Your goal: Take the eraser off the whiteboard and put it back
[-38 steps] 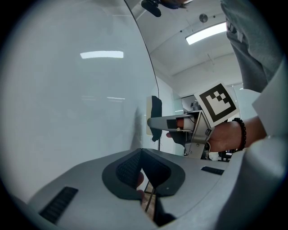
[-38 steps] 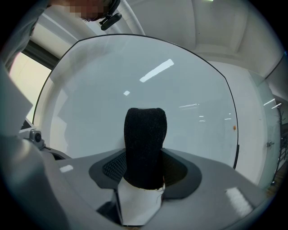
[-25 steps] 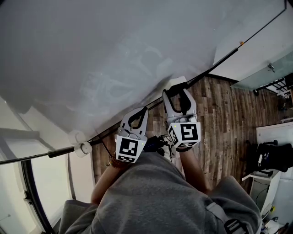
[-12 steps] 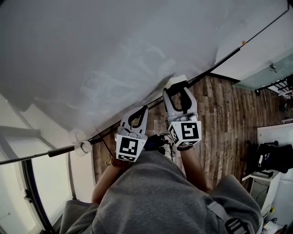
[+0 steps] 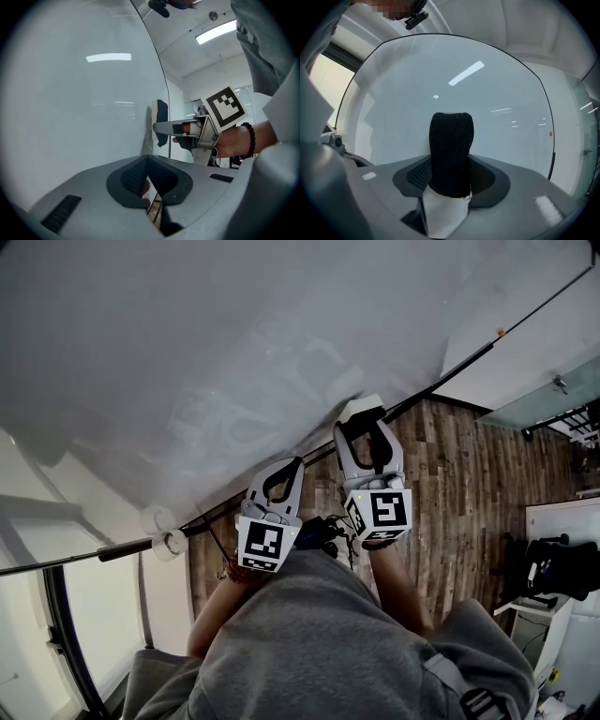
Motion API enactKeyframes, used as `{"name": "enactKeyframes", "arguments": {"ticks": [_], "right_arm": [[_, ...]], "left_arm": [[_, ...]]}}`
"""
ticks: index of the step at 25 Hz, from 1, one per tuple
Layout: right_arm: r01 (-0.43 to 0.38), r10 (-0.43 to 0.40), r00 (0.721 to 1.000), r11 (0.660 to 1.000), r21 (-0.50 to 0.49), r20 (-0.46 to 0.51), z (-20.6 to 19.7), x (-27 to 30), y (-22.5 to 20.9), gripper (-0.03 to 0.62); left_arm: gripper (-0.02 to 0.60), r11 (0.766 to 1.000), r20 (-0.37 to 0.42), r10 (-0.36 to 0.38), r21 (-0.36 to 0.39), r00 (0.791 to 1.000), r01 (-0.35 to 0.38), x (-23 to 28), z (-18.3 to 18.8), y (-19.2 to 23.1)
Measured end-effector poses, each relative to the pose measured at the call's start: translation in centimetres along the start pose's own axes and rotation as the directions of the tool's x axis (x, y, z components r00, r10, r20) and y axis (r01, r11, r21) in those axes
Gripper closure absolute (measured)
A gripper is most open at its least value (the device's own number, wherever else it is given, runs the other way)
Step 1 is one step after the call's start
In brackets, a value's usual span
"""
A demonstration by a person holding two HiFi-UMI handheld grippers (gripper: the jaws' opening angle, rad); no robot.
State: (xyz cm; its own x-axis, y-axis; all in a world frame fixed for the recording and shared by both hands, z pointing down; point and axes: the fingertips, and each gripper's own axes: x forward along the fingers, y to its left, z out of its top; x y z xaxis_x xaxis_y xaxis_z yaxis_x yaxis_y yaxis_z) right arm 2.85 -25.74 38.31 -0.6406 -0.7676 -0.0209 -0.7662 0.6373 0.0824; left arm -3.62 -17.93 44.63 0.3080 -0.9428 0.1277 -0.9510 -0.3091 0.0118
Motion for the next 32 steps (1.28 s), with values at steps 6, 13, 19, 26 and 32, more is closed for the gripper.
{"name": "enactKeyframes", "arguments": {"ticks": [6,13,19,26,32], "right_arm": [[-0.003,0.003,1.0,1.0,-0.013,-0.003,-0.12,0.17,-0.04,0.358],[-0.012,0.012,1.0,1.0,-0.011,-0.002,-0.05,0.58,0.22,0.358],[-0.015,0.015,1.0,1.0,-0.011,0.001,0.01,0.67,0.18,0.358],[-0.033,0.033,0.999,0.999,-0.017,-0.007,-0.02,0.73,0.27,0.358],[-0.084,0.084,0.996,0.996,-0.021,-0.014,-0.15,0.99,0.4,0.353]], "left_arm": [[0.575,1.0,-0.007,-0.005,-0.002,1.0,0.005,0.05,-0.02,-0.1],[0.575,1.0,-0.006,-0.003,0.002,1.0,0.003,0.1,0.02,-0.03],[0.575,1.0,-0.012,0.001,0.003,1.0,-0.001,0.05,-0.04,0.08],[0.575,1.0,-0.016,-0.001,0.004,1.0,0.001,0.12,-0.29,0.06],[0.575,1.0,-0.021,-0.016,-0.005,1.0,0.016,0.32,-0.39,-0.17]]}}
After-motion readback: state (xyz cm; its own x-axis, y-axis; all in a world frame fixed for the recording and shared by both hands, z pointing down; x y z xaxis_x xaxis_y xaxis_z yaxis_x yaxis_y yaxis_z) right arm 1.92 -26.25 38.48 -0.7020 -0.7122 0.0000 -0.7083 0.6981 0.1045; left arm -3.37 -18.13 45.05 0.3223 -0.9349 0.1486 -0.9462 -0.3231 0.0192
